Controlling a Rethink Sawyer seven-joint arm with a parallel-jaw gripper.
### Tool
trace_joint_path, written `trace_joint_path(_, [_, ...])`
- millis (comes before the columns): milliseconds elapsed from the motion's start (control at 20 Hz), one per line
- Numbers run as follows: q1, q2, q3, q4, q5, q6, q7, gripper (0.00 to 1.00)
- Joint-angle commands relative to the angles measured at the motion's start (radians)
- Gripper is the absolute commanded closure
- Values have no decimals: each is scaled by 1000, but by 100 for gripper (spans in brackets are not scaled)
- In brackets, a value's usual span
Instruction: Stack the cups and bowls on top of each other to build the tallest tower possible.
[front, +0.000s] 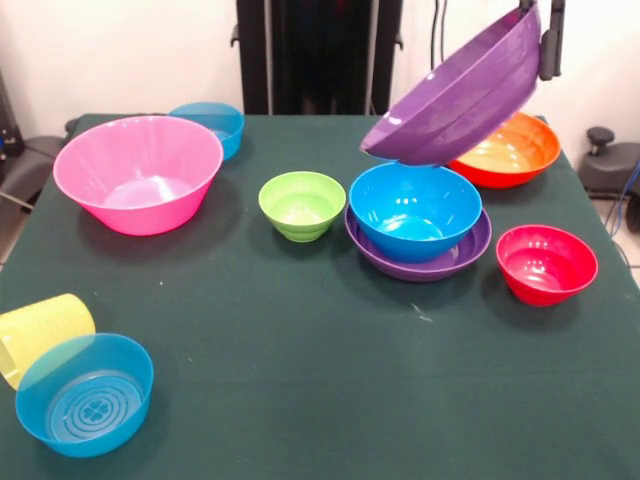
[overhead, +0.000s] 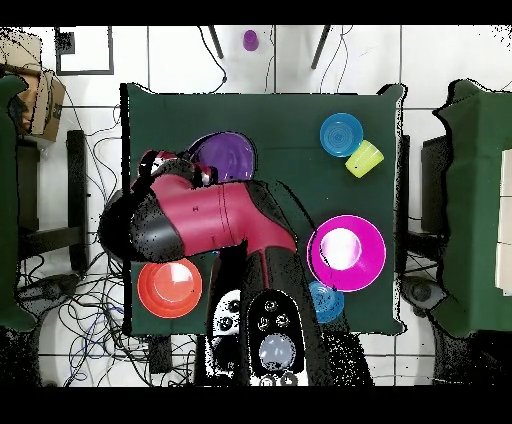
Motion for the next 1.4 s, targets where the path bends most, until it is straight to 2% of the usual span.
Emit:
trace_joint_path(50, [45, 66, -28, -27, 29, 20, 124, 100])
trace_joint_path(350, [101, 95, -82, -48, 56, -16, 170, 100])
trace_joint_path(550, [164, 123, -128, -77, 78, -58, 210, 100])
trace_joint_path(800, [240, 147, -184, -93, 137, -88, 256, 100])
trace_joint_path(1000, [303, 190, -242, -90, 142, -130, 245, 100])
trace_joint_path(1400, [342, 249, -282, -58, 178, -237, 224, 100])
